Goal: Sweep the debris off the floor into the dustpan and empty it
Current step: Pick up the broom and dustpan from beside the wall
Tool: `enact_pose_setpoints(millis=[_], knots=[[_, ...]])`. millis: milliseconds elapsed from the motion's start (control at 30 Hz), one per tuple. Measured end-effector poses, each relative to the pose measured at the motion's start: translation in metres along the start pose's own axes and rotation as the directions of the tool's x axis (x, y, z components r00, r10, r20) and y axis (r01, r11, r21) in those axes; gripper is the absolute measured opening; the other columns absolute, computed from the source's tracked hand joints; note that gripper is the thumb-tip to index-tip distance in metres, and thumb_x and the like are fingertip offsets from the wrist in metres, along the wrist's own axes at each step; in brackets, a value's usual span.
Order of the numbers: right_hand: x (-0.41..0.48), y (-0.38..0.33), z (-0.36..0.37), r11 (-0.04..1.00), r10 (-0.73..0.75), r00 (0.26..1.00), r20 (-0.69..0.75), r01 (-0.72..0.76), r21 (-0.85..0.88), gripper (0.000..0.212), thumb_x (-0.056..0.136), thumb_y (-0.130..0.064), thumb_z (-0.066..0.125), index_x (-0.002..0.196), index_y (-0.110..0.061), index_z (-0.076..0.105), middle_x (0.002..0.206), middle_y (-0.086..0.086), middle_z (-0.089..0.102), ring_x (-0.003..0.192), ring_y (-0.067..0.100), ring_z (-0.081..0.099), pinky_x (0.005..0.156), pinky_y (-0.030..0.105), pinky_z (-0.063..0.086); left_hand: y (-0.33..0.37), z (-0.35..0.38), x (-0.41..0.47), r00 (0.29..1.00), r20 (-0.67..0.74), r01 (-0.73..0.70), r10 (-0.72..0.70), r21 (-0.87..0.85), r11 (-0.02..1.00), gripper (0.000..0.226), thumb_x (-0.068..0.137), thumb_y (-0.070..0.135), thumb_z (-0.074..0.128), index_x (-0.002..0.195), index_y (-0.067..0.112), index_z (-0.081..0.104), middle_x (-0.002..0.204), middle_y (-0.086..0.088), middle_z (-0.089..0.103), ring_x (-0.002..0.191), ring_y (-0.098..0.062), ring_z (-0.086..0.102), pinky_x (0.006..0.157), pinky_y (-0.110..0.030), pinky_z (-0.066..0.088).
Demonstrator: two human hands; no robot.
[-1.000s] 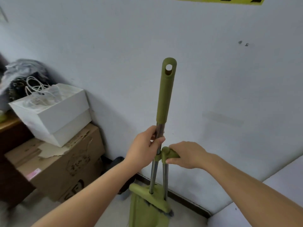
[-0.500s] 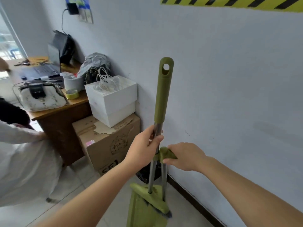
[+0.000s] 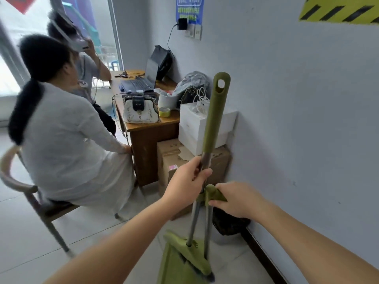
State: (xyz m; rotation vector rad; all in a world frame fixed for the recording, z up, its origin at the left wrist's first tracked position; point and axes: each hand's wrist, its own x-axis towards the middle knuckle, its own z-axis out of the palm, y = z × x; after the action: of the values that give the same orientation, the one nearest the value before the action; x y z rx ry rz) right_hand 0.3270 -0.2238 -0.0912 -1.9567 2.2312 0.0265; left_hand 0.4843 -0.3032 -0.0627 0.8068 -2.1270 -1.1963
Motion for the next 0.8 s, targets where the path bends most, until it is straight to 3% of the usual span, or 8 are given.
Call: enact_pose_setpoints(millis=[267,433,633,800], knots=[[0.036,-0.051,-0.014,0.989,-0.151,0.989,-0.005,0.151,0.001,0.032,0.088,-0.058,0.052,0.079,-0.027,0.049,0.082,-0.007,0.062,0.075,0.016,0.06,0.064,0.03,0.044,-0.013,-0.054,-0.015,0.989,-0.141,0.042,-0.035,0.048,0.998,0.012,0.095,0.027,0.056,0.106,0.028,0.056,0.093,-0.005,0.07,0.089,-0.021,0.067,0.083,-0.047,0.055],[0.06,-0.07,-0.019,0.968,-0.248,0.969,-0.005,0.248,0.023,0.029,0.088,-0.056,0.053,0.08,-0.028,0.051,0.079,-0.009,0.059,0.073,0.014,0.058,0.063,0.029,0.043,-0.014,-0.077,-0.021,0.971,-0.233,0.071,-0.059,0.045,0.996,0.012,0.095,0.023,0.056,0.103,0.031,0.055,0.092,-0.008,0.069,0.088,-0.024,0.067,0.081,-0.04,0.057],[0.092,-0.085,-0.02,0.923,-0.384,0.923,-0.031,0.384,0.013,0.033,0.087,-0.059,0.053,0.085,-0.026,0.057,0.081,-0.007,0.059,0.068,0.009,0.056,0.055,0.022,0.037,-0.018,-0.096,-0.024,0.935,-0.342,0.114,-0.091,0.048,0.992,0.011,0.094,0.021,0.056,0.104,0.027,0.056,0.092,-0.01,0.069,0.088,-0.024,0.067,0.082,-0.045,0.056],[0.108,-0.106,-0.029,0.886,-0.462,0.886,-0.019,0.463,0.028,0.029,0.088,-0.054,0.056,0.084,-0.025,0.058,0.077,-0.008,0.062,0.069,0.011,0.06,0.062,0.028,0.05,-0.027,-0.112,-0.029,0.886,-0.446,0.169,-0.123,0.066,0.983,0.012,0.094,0.022,0.057,0.105,0.028,0.056,0.091,-0.005,0.069,0.088,-0.02,0.067,0.084,-0.045,0.056]])
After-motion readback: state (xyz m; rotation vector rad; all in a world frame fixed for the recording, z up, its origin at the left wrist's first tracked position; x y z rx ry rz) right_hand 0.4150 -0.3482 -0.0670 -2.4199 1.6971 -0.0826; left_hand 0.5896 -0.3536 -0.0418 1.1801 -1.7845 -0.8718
